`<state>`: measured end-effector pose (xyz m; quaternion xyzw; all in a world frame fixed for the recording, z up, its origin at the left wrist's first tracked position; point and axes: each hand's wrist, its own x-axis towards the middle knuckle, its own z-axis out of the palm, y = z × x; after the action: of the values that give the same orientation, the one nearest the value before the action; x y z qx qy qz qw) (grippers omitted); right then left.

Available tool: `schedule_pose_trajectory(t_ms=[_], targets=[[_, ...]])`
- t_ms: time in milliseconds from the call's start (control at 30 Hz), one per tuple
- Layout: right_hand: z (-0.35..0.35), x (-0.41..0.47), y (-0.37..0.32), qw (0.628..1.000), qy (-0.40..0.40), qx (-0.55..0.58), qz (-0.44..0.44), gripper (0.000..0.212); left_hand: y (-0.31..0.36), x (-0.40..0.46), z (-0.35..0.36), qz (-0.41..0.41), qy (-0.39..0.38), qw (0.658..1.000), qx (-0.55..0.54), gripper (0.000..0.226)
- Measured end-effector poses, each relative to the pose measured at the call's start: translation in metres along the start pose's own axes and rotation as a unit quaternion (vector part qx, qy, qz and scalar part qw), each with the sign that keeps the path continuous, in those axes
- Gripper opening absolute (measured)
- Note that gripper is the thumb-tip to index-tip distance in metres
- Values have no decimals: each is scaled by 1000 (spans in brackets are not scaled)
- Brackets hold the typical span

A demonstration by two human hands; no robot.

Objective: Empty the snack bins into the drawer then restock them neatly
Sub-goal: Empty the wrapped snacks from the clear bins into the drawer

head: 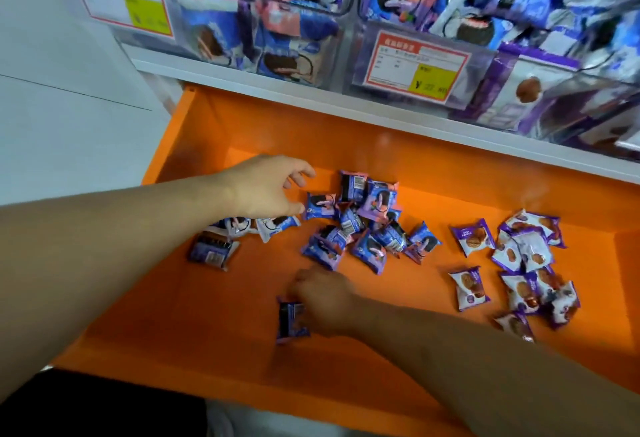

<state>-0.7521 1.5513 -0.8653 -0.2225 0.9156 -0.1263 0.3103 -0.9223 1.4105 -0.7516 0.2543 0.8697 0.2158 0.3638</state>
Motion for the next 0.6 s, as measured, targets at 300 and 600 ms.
schedule_pose_trajectory(t_ms=[300, 600], targets=[[-74, -66, 77, 953, 223, 139, 148, 54, 2, 7, 28, 11, 33, 999, -6, 60], [-53, -76, 111, 937, 268, 129, 181, 79, -32, 20, 73, -1, 18, 994, 109, 65]])
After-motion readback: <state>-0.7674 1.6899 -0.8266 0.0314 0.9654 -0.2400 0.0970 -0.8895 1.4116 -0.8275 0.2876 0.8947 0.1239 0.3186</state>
